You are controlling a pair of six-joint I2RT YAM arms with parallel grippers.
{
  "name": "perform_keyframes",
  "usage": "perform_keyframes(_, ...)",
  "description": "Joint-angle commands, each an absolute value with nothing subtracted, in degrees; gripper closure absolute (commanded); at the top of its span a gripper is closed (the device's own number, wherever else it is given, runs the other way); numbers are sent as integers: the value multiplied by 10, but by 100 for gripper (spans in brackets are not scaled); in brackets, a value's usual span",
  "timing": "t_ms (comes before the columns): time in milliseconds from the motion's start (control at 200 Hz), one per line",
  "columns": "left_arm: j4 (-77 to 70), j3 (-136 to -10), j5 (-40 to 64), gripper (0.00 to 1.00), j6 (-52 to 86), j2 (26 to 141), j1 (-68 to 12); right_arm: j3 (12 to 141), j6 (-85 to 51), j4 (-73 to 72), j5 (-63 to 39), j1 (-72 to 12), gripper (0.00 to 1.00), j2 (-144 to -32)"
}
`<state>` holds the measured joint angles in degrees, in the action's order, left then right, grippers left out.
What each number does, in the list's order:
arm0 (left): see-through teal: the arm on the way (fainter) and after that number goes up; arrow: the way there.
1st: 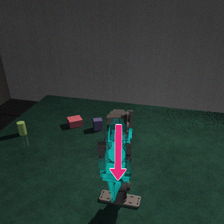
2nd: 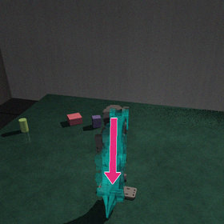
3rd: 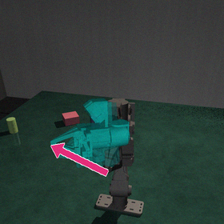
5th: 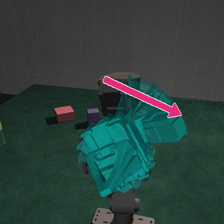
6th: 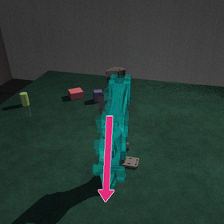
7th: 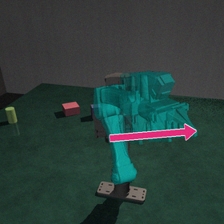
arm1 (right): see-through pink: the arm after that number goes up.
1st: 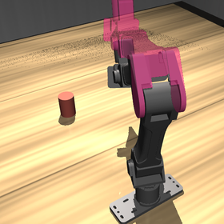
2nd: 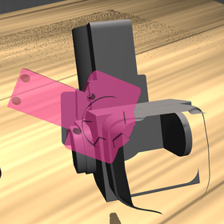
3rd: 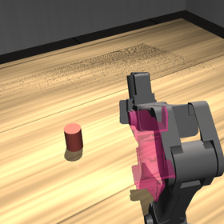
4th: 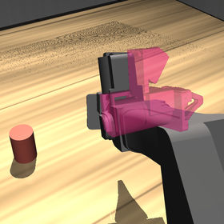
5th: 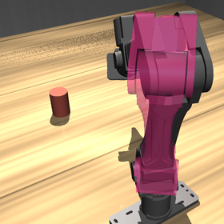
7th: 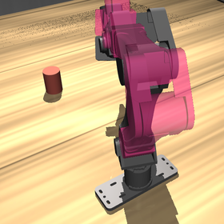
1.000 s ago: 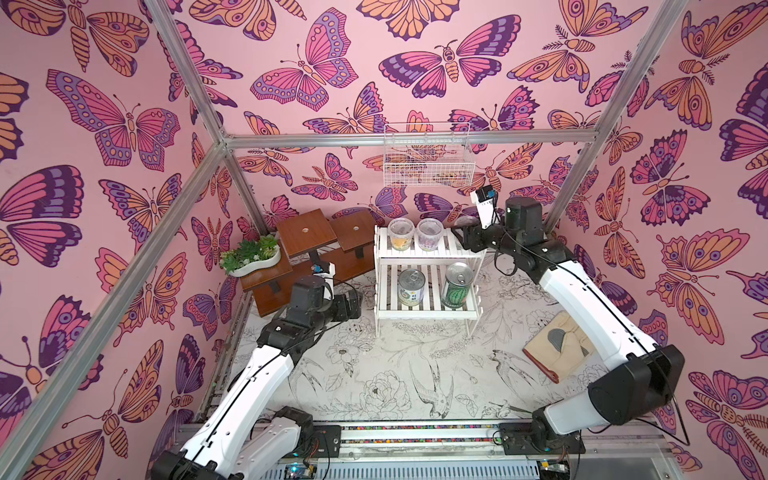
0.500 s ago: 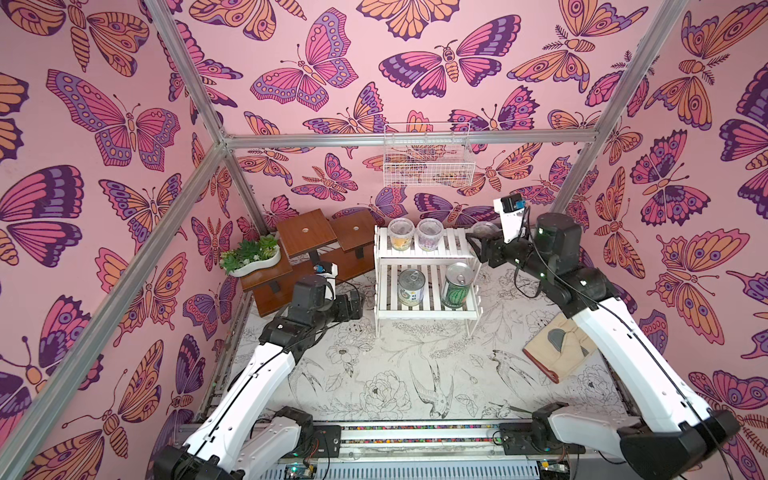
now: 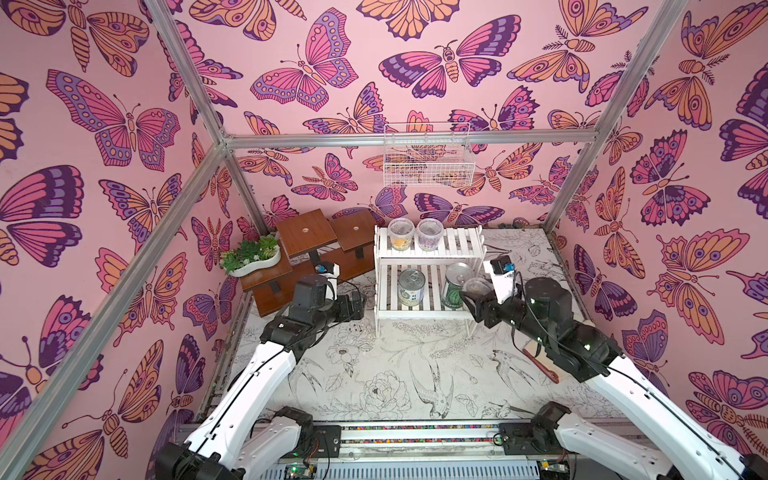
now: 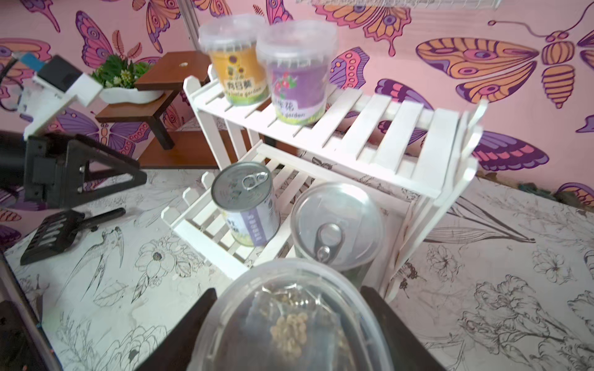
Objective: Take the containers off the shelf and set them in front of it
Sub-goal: 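Pick up a container from the shelf, then place the container at the center of the board.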
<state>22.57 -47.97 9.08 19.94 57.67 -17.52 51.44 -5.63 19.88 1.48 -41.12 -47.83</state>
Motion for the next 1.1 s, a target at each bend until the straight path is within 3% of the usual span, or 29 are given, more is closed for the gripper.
perform_keyframes(0,223,-477,106,0,197,584,-172,479,-81,167,55,-434,53,-454)
perform_keyframes(556,226,-474,111,0,194,583,-173,263,-111,10,103,-531,54,-427)
perform_keyframes(1097,225,-477,103,0,194,587,-174,134,-134,-154,123,-540,54,-475)
